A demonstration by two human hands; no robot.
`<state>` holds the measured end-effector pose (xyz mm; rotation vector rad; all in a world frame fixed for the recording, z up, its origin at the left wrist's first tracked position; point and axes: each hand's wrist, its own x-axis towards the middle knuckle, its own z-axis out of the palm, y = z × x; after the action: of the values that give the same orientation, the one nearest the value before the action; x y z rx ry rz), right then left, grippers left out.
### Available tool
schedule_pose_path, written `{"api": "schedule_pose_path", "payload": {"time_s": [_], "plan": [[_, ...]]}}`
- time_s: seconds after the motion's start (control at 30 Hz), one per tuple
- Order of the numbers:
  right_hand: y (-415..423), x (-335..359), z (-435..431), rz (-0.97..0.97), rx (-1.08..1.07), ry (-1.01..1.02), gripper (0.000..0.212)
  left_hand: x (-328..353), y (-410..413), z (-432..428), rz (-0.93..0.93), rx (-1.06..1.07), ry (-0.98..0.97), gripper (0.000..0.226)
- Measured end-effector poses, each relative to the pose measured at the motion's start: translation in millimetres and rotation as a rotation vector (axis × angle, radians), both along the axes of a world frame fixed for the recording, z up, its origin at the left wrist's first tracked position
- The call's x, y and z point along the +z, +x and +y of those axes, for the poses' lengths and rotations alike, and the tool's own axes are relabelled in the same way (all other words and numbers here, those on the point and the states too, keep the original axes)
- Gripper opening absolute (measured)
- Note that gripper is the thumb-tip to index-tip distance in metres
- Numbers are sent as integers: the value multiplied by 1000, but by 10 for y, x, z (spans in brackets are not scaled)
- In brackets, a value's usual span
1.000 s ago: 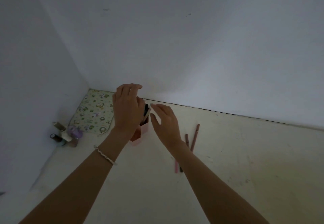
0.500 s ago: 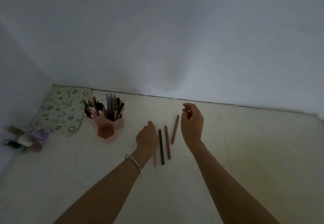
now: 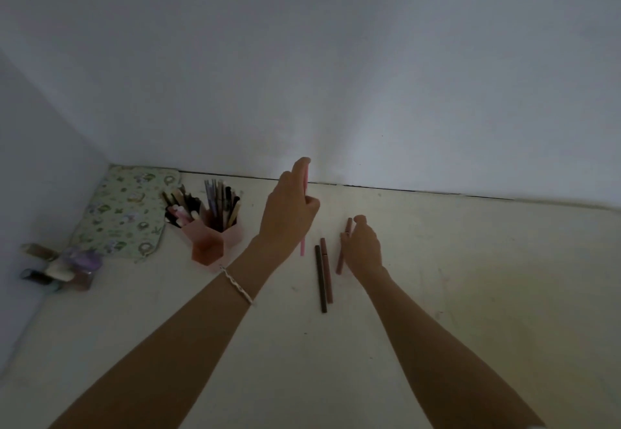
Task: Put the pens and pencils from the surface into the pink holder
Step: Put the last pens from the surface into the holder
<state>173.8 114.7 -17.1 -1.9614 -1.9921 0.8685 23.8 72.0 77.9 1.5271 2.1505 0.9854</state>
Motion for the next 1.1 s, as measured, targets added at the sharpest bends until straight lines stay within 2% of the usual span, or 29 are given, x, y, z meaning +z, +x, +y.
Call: {"api": "schedule_pose_path", "payload": {"time_s": [0.03,0.13,0.2,0.3,0.43,0.5,0.57,0.63,0.67,0.8,0.93,1.0,1.1], "plan": [[-34,-28,-23,-57,52,-7,30,58,-35,-27,8,5,32,62],[-102,5,11,-115,126,22,53,216,-222,-116,23,38,194,61],[-181,132,72,-23,88,90,61,313,-440,-188,4,102,331,61],[-357,367,108,226,28,213,60,364,-801,-337,19,193,443,61],[-629,638,42,593,35,276,56,253,-1019,-518,113,230,342,59],[-760,756,-36,689,58,324,58,176,-1053,-560,137,231,276,53],[-884,839,-136,726,116,387,56,99,-1100,-590,281,214,234,37],[-1002,896,-238,736,163,438,51,31,-1155,-615,518,257,168,20],[-1058,918,-290,741,183,457,51,18,-1176,-628,563,300,138,20],[-1342,923,-487,684,313,523,49,111,-1261,-685,487,406,163,29],[-1511,758,-593,479,494,591,36,219,-1346,-718,412,392,165,33],[-1510,629,-598,348,576,726,26,240,-1337,-726,378,390,175,34],[-1403,512,-595,337,528,775,31,261,-1209,-732,357,370,234,32]]}}
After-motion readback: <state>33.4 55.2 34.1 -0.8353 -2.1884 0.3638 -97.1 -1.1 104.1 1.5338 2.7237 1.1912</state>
